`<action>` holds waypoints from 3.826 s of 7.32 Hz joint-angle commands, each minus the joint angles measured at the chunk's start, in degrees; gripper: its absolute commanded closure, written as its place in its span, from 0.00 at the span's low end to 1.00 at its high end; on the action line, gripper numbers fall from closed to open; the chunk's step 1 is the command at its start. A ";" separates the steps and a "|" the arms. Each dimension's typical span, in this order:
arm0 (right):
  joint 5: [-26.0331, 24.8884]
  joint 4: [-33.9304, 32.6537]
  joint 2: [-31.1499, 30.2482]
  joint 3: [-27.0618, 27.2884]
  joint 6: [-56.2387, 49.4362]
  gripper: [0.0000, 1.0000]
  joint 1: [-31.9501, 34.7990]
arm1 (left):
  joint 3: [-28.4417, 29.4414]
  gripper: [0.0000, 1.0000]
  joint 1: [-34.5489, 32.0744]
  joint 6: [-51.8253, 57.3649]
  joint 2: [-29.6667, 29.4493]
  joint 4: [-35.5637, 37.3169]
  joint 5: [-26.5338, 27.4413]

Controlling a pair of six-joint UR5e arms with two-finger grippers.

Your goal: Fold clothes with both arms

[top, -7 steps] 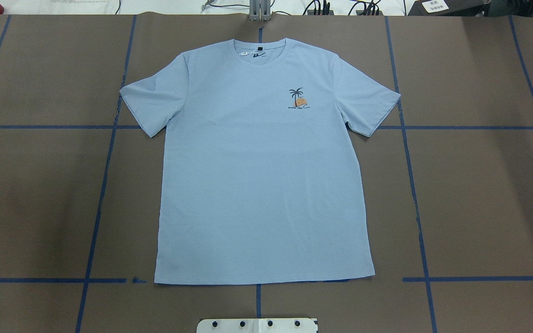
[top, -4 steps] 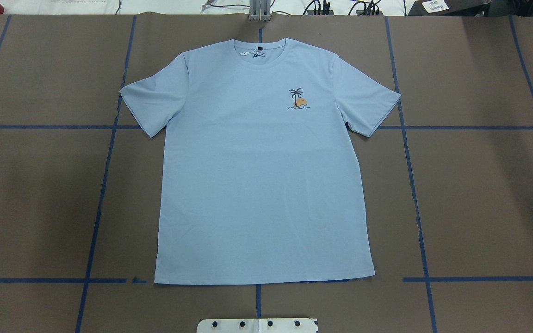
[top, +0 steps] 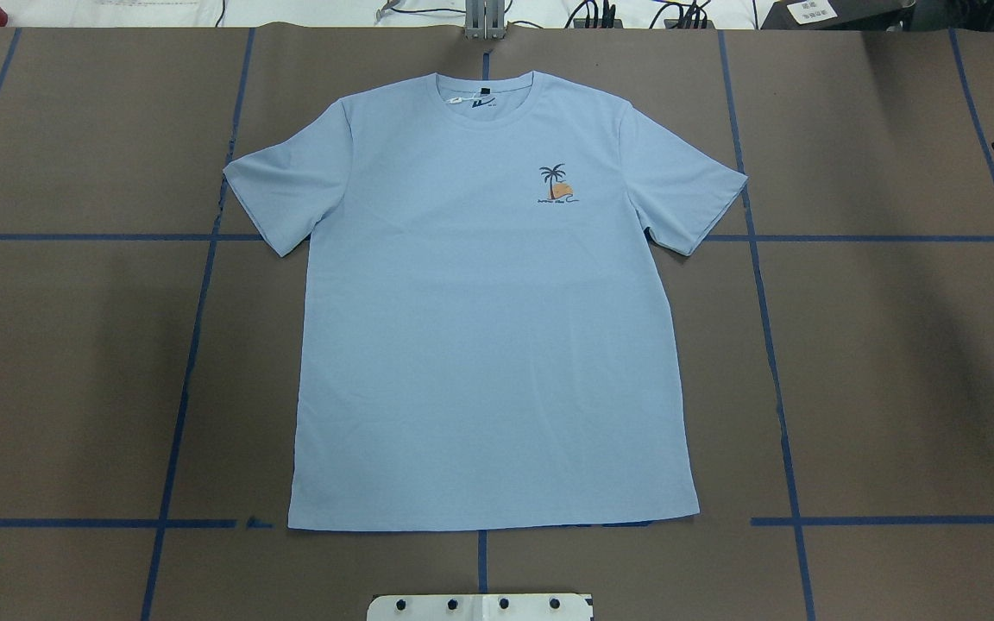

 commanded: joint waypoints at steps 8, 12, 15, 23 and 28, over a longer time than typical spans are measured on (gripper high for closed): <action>-18.66 44.34 13.43 -24.18 35.16 0.00 -21.82 | -0.83 0.00 1.65 -4.31 -2.67 -1.78 -0.41; -21.24 44.34 13.96 -24.70 35.16 0.14 -24.39 | -0.74 0.00 1.65 -4.32 -2.76 -1.78 -0.32; -21.24 44.16 15.28 -26.02 35.51 0.58 -24.48 | -0.74 0.00 1.65 -4.32 -2.76 -1.78 -0.41; -21.24 44.08 15.19 -26.64 35.51 1.00 -24.40 | -0.92 0.00 1.65 -4.41 -3.20 -1.78 -0.50; -26.20 43.29 25.88 -26.90 38.56 1.00 -29.03 | -1.01 0.00 1.56 -4.23 -3.37 -1.78 -0.50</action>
